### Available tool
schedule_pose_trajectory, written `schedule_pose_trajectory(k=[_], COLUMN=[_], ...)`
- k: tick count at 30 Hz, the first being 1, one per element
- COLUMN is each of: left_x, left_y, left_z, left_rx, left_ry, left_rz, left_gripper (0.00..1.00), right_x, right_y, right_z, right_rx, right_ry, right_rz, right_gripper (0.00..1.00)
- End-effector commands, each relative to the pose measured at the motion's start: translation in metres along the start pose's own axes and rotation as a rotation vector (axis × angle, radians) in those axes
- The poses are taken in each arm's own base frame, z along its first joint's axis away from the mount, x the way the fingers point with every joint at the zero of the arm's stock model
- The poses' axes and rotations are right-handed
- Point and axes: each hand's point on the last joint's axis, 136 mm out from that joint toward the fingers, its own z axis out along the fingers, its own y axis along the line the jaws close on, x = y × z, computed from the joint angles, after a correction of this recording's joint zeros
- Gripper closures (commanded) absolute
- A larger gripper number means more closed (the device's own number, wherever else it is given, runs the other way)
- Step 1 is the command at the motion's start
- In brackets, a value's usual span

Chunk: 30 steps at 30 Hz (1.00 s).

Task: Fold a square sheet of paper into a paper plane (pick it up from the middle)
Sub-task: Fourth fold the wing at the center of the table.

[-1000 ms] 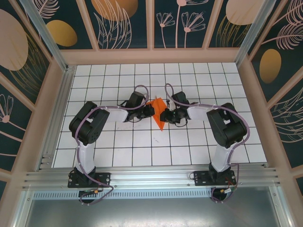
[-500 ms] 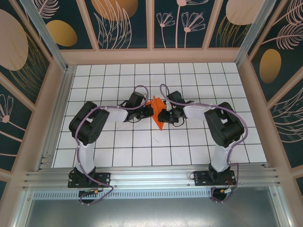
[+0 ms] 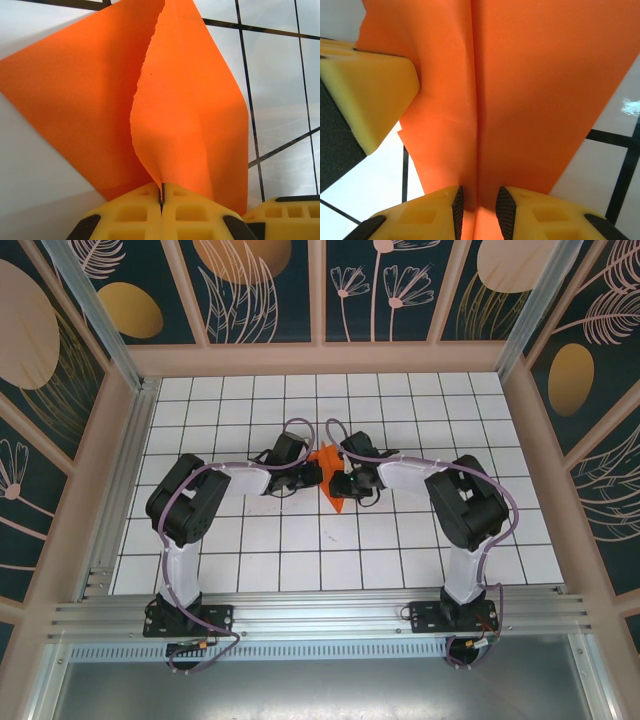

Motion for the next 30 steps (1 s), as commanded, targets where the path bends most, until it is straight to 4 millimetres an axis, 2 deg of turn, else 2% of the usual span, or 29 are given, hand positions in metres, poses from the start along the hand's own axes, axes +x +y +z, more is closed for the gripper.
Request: schedule_pose_trajectory(k=[1,5,7,10,12,15,16,19,22,25,30], left_x=[-0.007,-0.003,-0.002,0.004,0.009,0.011,0.013,0.015,0.016,0.016,0.016], left_y=[0.012,0.014,0.014,0.016,0.019,0.026,0.028,0.031,0.033,0.035,0.036], left_z=[0.002,0.002,0.004,0.008,0.010,0.011,0.011,0.014,0.015,0.016,0.015], left_rx=[-0.055,-0.054,-0.051,-0.047,-0.051,-0.079,-0.086,-0.095,-0.102,-0.110,-0.113], left_ry=[-0.010,-0.001,0.005,0.027,0.042,0.050,0.053,0.061,0.065,0.064,0.064], left_rz=[0.017,0.011,0.010,0.009,0.007,0.014,0.014,0.013,0.011,0.010,0.011], left_gripper=[1.00,1.00,1.00,1.00,1.00,1.00,1.00,1.00,1.00,1.00,1.00], right_x=[0.058,0.059,0.053,0.028,0.005,-0.020,-0.023,-0.018,-0.008,0.001,0.009], right_y=[-0.067,-0.068,-0.058,-0.022,0.006,0.025,0.030,0.047,0.051,0.050,0.036], right_z=[0.028,0.028,0.025,0.012,-0.005,-0.030,-0.035,-0.043,-0.039,-0.030,-0.013], right_rx=[0.274,0.296,0.263,0.114,-0.025,-0.185,-0.234,-0.349,-0.397,-0.411,-0.352], right_ry=[0.176,0.178,0.164,0.089,0.015,-0.076,-0.092,-0.079,-0.041,0.002,0.037], right_rz=[0.010,0.001,-0.003,0.007,0.042,0.111,0.121,0.102,0.096,0.103,0.128], right_gripper=[0.70,0.70,0.70,0.71,0.71,0.73,0.73,0.77,0.83,0.87,0.89])
